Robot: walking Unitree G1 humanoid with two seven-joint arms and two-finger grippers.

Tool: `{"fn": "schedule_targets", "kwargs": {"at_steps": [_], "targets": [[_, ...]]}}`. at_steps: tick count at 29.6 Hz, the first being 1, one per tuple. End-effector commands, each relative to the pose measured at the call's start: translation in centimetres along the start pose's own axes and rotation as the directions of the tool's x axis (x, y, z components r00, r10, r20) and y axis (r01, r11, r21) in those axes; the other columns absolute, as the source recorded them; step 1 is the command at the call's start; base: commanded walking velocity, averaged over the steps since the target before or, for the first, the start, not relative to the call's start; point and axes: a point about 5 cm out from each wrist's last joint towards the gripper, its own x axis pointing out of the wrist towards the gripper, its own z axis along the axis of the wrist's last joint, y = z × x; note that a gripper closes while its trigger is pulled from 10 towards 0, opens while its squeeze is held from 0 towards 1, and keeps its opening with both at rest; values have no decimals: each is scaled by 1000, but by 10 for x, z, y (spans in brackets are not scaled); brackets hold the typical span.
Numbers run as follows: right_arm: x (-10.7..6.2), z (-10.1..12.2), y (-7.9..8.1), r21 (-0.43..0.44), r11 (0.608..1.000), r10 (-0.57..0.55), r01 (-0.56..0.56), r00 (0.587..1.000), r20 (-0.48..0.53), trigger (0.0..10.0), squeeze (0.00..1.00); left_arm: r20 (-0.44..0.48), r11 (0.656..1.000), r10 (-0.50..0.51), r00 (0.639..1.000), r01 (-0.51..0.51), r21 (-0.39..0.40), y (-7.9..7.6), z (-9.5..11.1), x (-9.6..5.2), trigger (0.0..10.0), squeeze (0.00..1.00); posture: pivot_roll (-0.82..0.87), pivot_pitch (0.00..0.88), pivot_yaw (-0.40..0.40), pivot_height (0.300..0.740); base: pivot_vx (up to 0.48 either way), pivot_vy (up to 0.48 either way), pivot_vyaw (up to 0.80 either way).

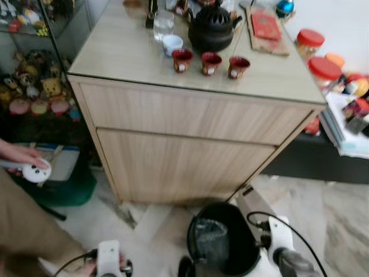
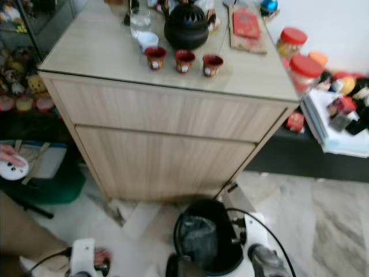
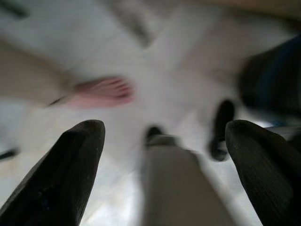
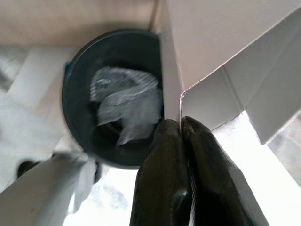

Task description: Picking trash to rubbish bin

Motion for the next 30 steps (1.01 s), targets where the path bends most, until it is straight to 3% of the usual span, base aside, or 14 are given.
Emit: {"fn": "schedule_targets", "kwargs": {"at_steps": [1, 7, 14, 16, 20, 27, 30], "targets": [[-2, -9, -8, -4, 1000, -31, 31, 999, -33, 10000, 0, -83, 999, -41, 996, 43, 16, -7, -19, -4, 10000, 0, 46, 191, -198, 740, 0, 0, 0], [-2, -5, -8, 27, 999, -38, 38, 999, -13, 10000, 0, -53, 992, -99, 994, 103, 79, -17, -5, -1, 10000, 0, 46, 188, -195, 740, 0, 0, 0], [-2, -9, -9, 24, 998, -60, 60, 998, -22, 10000, 0, -99, 987, -113, 989, 123, 103, -16, -13, -2, 10000, 0, 45, 188, -190, 740, 0, 0, 0], [-3, -10, -10, 21, 998, -64, 64, 998, -27, 10000, 0, -156, 980, -132, 979, 152, 127, -16, -22, -4, 10000, 0, 45, 191, -194, 740, 0, 0, 0], [-4, -13, -13, 12, 997, -80, 80, 996, -37, 10000, 0, -265, 941, -145, 953, 215, 261, -15, -39, -9, 10000, 0, 48, 195, -194, 740, 0, 0, 0], [-4, -10, -15, -2, 996, -93, 93, 995, -31, 10000, 0, -276, 910, -212, 938, 292, 293, -25, -34, -8, 10000, 0, 41, 206, -195, 740, 0, 0, 0], [-4, -10, -15, -6, 995, -95, 95, 995, -30, 10000, 0, -235, 901, -244, 941, 309, 304, -33, -23, -5, 10000, 0, 43, 212, -199, 740, 0, 0, 0]]}}
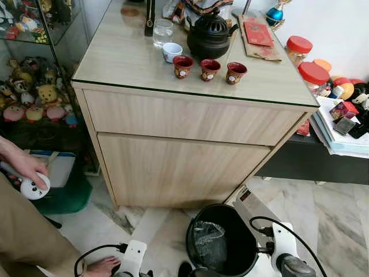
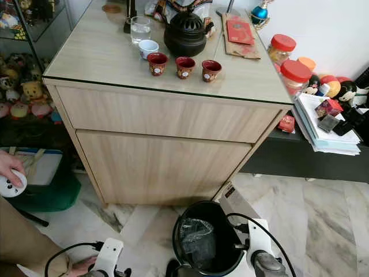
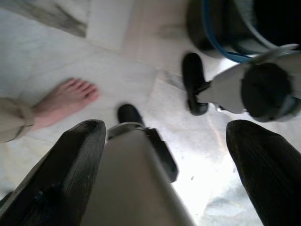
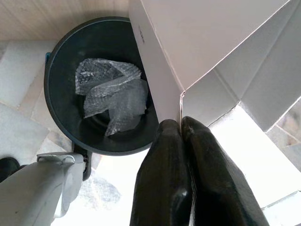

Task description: Picking trash to rubbish bin

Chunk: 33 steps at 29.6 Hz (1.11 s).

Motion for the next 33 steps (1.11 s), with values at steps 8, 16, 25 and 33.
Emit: {"fn": "schedule_targets", "kwargs": {"at_steps": [8, 16, 25, 33], "targets": [[-1, 41, -4, -129, 990, 84, -59, 975, 204, 10000, 0, 149, 999, 16, 989, -21, 27, -9, 28, 2, 10000, 0, 32, 222, -198, 740, 0, 0, 0], [-6, 67, 3, -383, 908, 277, -169, 929, 246, 10000, 0, 245, 991, 133, 960, -123, -54, 14, 34, -3, 10000, 0, 26, 226, -195, 740, 0, 0, 0], [-6, 33, -41, -376, 925, -14, 57, 993, 115, 10000, 0, 227, 981, 184, 956, -165, -102, 23, 15, -7, 10000, 0, 38, 228, -188, 740, 0, 0, 0], [-10, 7, -58, -418, 903, -116, 98, 993, -18, 10000, 0, 235, 982, 183, 955, -163, -99, 23, 17, -7, 10000, 0, 33, 231, -187, 740, 0, 0, 0]]}}
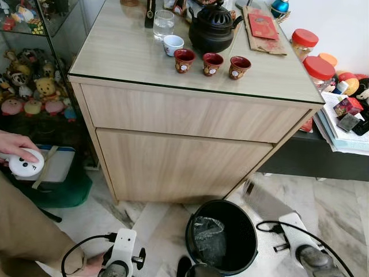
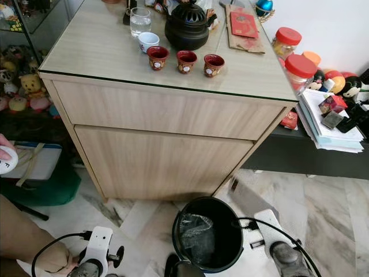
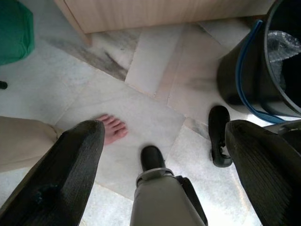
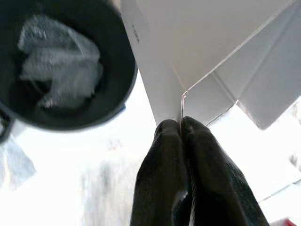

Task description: Picking trash to rubbish bin

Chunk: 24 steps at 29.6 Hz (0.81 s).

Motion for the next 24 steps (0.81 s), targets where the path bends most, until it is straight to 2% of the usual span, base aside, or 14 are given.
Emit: {"fn": "schedule_targets", "kwargs": {"at_steps": [1, 2, 3, 5, 8, 9, 10, 12, 14, 17, 19, 20, 23, 24], "targets": [[-3, -15, -6, -26, 1000, -19, 17, 998, -60, 10000, 0, -7, 1000, -7, 1000, 7, -10, -5, -3, -1, 10000, 0, 30, 231, -189, 740, 0, 0, 0], [-4, -22, -6, -104, 995, -14, 4, 996, -92, 10000, 0, 10, 1000, -10, 1000, 10, -10, -5, 2, 0, 10000, 0, 30, 231, -189, 740, 0, 0, 0], [-4, -22, -6, -104, 995, -14, 4, 996, -92, 10000, 0, 10, 1000, -10, 1000, 10, -10, -5, 2, 0, 10000, 0, 30, 231, -189, 740, 0, 0, 0], [-5, -27, -1, -190, 980, 32, -54, 992, -119, 10000, 0, 43, 1000, -16, 999, 17, -8, -7, 10, 3, 10000, 0, 33, 231, -189, 740, 0, 0, 0], [-4, -23, 0, -281, 956, 54, -80, 993, -101, 10000, 0, 60, 1000, -22, 998, 22, -6, -8, 15, 4, 10000, 0, 27, 232, -187, 740, 0, 0, 0], [-4, -18, -1, -403, 911, 55, -84, 995, -84, 10000, 0, 68, 1000, -27, 997, 28, -4, -9, 17, 4, 10000, 0, 27, 232, -187, 740, 0, 0, 0], [-4, -17, -1, -435, 897, 54, -84, 995, -80, 10000, 0, 69, 1000, -29, 997, 29, -3, -9, 18, 4, 10000, 0, 27, 232, -187, 740, 0, 0, 0], [-3, -14, -1, -441, 894, 54, -78, 996, -66, 10000, 0, 73, 1000, -31, 997, 31, -3, -9, 19, 5, 10000, 0, 27, 232, -187, 740, 0, 0, 0], [-2, -5, 1, -402, 913, 69, -75, 997, -31, 10000, 0, 77, 999, -33, 996, 33, -1, -10, 21, 5, 10000, 0, 16, 230, -189, 740, 0, 0, 0], [1, 19, 6, -389, 919, 92, -62, 994, 58, 10000, 0, 101, 999, -37, 994, 37, -1, -11, 28, 7, 10000, 0, 17, 230, -191, 740, 0, 0, 0], [2, 37, 8, -351, 935, 104, -53, 986, 127, 10000, 0, 131, 999, -48, 990, 50, -10, -12, 33, 7, 10000, 0, 20, 231, -192, 740, 0, 0, 0], [2, 45, 10, -311, 949, 106, -55, 983, 150, 10000, 0, 157, 996, -81, 984, 85, -21, -16, 38, 8, 10000, 0, 15, 230, -193, 740, 0, 0, 0], [3, 48, 10, -296, 953, 107, -57, 982, 156, 10000, 0, 167, 995, -94, 981, 99, -24, -18, 40, 8, 10000, 0, 15, 230, -193, 740, 0, 0, 0], [3, 51, 12, -306, 950, 116, -62, 980, 164, 10000, 0, 206, 986, -162, 965, 167, -9, -25, 47, 7, 10000, 0, 20, 230, -196, 740, 0, 0, 0]]}}
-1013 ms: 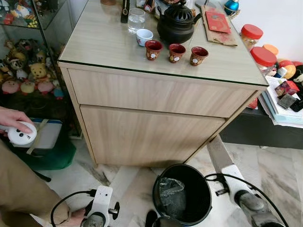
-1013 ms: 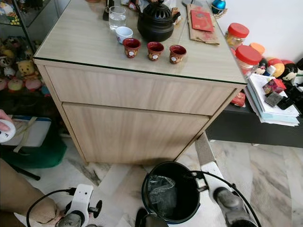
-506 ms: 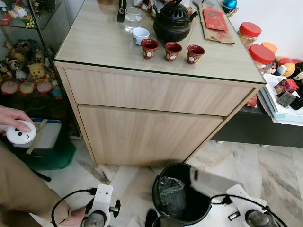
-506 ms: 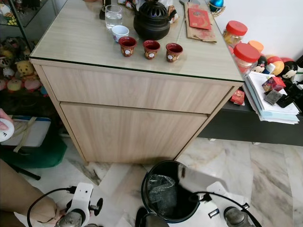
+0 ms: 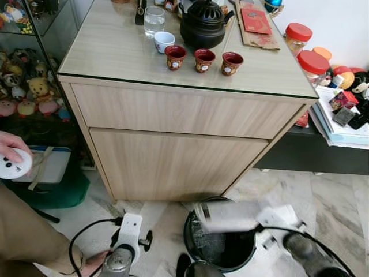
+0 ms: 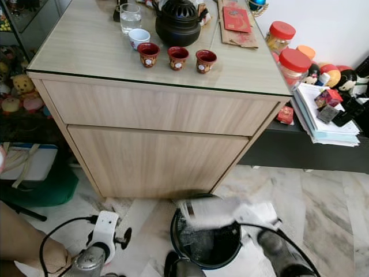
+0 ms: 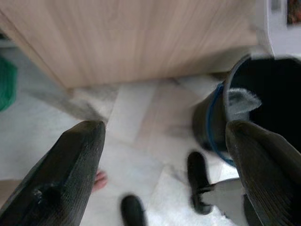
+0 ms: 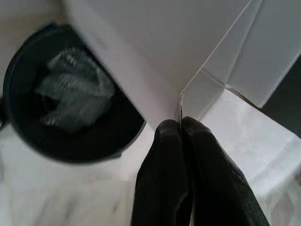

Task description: Picking trash to rubbish bin

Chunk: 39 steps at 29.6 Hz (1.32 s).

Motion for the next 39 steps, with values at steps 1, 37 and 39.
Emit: {"fn": "schedule_targets", "kwargs": {"at_steps": [1, 37, 39], "targets": [[-2, -10, 3, 13, 1000, 19, -18, 999, -34, 10000, 0, 37, 993, -118, 992, 118, 9, -17, 3, 0, 10000, 0, 20, 230, -196, 740, 0, 0, 0], [0, -11, -14, -289, 950, -159, 115, 978, -133, 10000, 0, 44, 856, -509, 860, 500, 135, -39, 24, -14, 10000, 0, 38, 242, -198, 740, 0, 0, 0], [-1, -11, -15, -332, 936, -168, 117, 977, -129, 10000, 0, 42, 855, -510, 859, 501, 135, -39, 24, -15, 10000, 0, 37, 242, -199, 740, 0, 0, 0]]}}
